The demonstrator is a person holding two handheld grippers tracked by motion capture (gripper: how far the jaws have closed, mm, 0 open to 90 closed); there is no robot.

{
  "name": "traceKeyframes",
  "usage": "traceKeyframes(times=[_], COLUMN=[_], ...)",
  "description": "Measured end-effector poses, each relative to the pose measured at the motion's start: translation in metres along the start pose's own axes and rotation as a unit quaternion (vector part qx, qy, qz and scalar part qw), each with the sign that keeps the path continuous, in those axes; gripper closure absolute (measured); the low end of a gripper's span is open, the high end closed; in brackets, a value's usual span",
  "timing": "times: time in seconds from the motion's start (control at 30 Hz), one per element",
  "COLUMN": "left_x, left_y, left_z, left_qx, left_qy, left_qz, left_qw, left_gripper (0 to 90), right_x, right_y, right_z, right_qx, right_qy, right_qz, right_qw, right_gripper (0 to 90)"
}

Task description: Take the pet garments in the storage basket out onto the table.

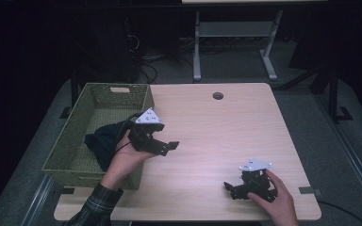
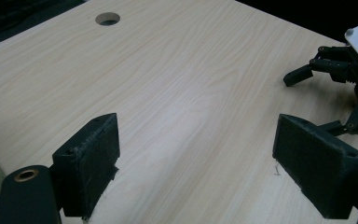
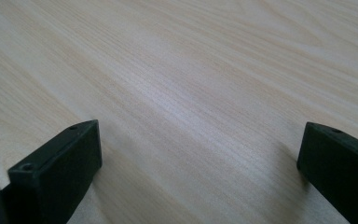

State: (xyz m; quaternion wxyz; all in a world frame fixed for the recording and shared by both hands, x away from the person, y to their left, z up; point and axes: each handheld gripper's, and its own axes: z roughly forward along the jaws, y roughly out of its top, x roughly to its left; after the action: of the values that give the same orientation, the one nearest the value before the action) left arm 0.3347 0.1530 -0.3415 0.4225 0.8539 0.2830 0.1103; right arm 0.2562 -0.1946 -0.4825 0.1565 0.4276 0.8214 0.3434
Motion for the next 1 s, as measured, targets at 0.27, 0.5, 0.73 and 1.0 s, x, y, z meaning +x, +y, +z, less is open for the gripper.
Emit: traceKeyframes(times=[0.27, 0.5, 0.73, 1.0], left_x=[0.007, 0.015, 0.023, 0.032], left_y=[-0.003, -0.005, -0.008, -0.013], left_z=[-0.009, -0.021, -0.031, -0.04], left_qx=[-0.001, -0.003, 0.003, 0.006], left_qy=[0.008, 0.018, 0.027, 0.036], left_qz=[-0.004, -0.009, -0.007, -0.016], left_qw=[1.0, 0.9998, 0.9996, 0.9992], left_gripper=[14.3, 14.3, 14.3, 14.3], right_x=[0.0, 0.0, 0.0, 0.0], right_y=[0.0, 0.0, 0.0, 0.0], right_z=[0.0, 0.0, 0.0, 0.0], right_qx=[0.0, 0.0, 0.0, 0.0], right_qy=[0.0, 0.001, 0.0, 0.0], right_qz=[0.0, 0.0, 0.0, 0.0], right_qw=[1.0, 1.0, 1.0, 1.0], right_gripper=[0.0, 0.0, 0.0, 0.0])
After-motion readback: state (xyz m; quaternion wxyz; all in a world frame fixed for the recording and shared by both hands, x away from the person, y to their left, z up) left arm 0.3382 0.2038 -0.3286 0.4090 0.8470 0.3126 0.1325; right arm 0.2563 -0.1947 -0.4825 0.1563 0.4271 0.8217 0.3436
